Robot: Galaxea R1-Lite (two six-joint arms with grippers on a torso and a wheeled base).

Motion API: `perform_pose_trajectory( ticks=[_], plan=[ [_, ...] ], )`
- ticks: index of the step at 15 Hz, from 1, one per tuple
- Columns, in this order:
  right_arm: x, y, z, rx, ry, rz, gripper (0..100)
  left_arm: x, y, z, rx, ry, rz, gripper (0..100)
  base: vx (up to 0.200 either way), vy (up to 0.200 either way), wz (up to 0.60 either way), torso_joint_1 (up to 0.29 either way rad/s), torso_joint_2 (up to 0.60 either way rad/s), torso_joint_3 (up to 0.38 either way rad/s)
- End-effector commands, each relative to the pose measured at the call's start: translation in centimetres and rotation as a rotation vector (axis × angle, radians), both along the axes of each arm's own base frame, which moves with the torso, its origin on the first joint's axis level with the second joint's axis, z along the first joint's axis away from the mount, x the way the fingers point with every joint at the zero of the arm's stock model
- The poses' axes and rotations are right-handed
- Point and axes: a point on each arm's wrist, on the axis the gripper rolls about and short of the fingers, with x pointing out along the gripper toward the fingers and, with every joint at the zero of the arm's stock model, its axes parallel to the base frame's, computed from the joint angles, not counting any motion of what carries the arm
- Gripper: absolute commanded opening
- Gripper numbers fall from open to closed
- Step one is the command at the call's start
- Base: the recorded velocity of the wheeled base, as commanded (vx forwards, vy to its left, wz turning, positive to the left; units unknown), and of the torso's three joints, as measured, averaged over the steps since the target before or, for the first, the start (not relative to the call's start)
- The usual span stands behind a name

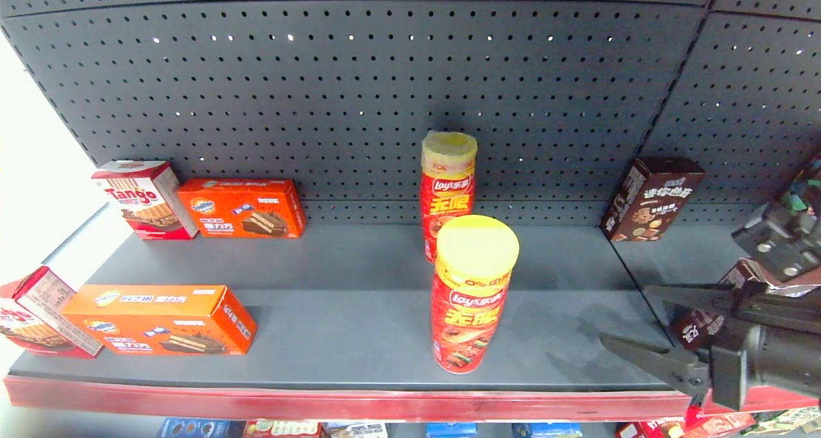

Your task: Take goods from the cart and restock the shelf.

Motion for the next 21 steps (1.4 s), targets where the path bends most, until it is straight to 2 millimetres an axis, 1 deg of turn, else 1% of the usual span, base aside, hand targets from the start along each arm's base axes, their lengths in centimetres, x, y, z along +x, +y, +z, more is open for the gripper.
perform_pose_trajectory(
  ticks=[1,3,4,5,6,7,12,21],
  plan=[
    [2.9,2.2,-0.7,-0.042,0.06,0.019,100,0.0,0.0,0.0,-0.001,0.004,0.0,100,0.0,0.0,0.0,0.0,0.0,0.0],
    [3.8,2.9,-0.8,-0.063,0.057,0.031,100,0.0,0.0,0.0,-0.001,0.004,0.0,100,0.0,0.0,0.0,0.0,0.0,0.0],
    [5.3,3.8,-1.2,-0.102,0.061,0.046,100,0.0,0.0,0.0,0.0,0.004,-0.001,100,0.0,0.0,0.0,0.0,0.0,0.0],
    [5.3,3.8,-1.2,-0.102,0.061,0.046,100,0.0,0.0,0.0,0.0,0.004,-0.001,100,0.0,0.0,0.0,0.0,0.0,0.0],
    [6.3,4.8,-1.7,-0.117,0.071,0.061,100,0.0,0.0,0.0,-0.001,0.004,-0.001,100,0.0,0.0,0.0,0.0,0.0,0.0],
    [6.7,5.4,-1.9,-0.117,0.07,0.072,100,0.0,0.0,0.0,-0.001,0.003,0.0,100,0.0,0.0,0.0,0.0,0.0,0.0],
    [7.4,7.1,-2.4,-0.127,0.081,0.108,100,0.0,0.0,0.0,-0.004,0.003,-0.001,100,0.0,0.0,0.0,0.0,0.0,0.0],
    [7.8,7.7,-2.7,-0.134,0.085,0.113,100,0.0,0.0,0.0,-0.006,0.003,0.0,100,0.0,0.0,0.0,0.0,0.0,0.0]
  ],
)
